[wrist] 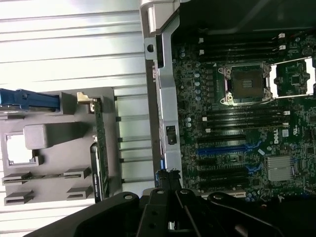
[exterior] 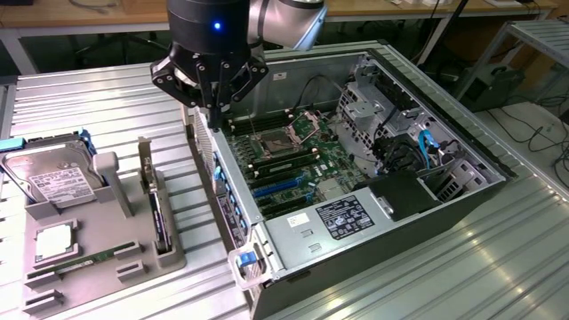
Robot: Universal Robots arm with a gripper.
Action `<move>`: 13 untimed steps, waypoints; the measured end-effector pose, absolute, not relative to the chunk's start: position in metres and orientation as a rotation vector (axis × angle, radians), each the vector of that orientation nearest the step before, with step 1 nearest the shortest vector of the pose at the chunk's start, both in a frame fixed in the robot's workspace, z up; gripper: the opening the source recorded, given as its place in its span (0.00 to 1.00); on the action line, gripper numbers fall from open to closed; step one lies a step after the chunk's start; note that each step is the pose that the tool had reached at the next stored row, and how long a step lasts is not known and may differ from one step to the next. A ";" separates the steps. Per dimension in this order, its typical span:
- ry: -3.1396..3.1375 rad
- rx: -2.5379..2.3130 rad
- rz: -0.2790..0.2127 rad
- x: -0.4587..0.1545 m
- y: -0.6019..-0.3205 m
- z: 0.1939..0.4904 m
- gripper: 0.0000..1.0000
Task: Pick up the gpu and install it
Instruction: 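Reach for the gpu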
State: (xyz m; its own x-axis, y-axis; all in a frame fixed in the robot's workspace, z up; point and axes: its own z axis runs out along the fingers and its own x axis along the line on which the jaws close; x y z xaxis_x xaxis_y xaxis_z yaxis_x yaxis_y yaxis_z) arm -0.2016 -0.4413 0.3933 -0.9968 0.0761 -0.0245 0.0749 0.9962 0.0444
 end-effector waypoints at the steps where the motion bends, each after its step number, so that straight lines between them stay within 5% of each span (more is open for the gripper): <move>1: 3.113 0.118 0.068 -0.202 -0.442 0.393 0.11; 13: 3.112 0.118 0.068 -0.213 -0.449 0.393 0.11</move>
State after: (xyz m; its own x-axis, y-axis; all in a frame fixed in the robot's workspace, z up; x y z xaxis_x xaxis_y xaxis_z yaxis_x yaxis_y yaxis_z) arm -0.2125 -0.4490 0.3933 -0.9968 0.0760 -0.0245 0.0749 0.9962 0.0444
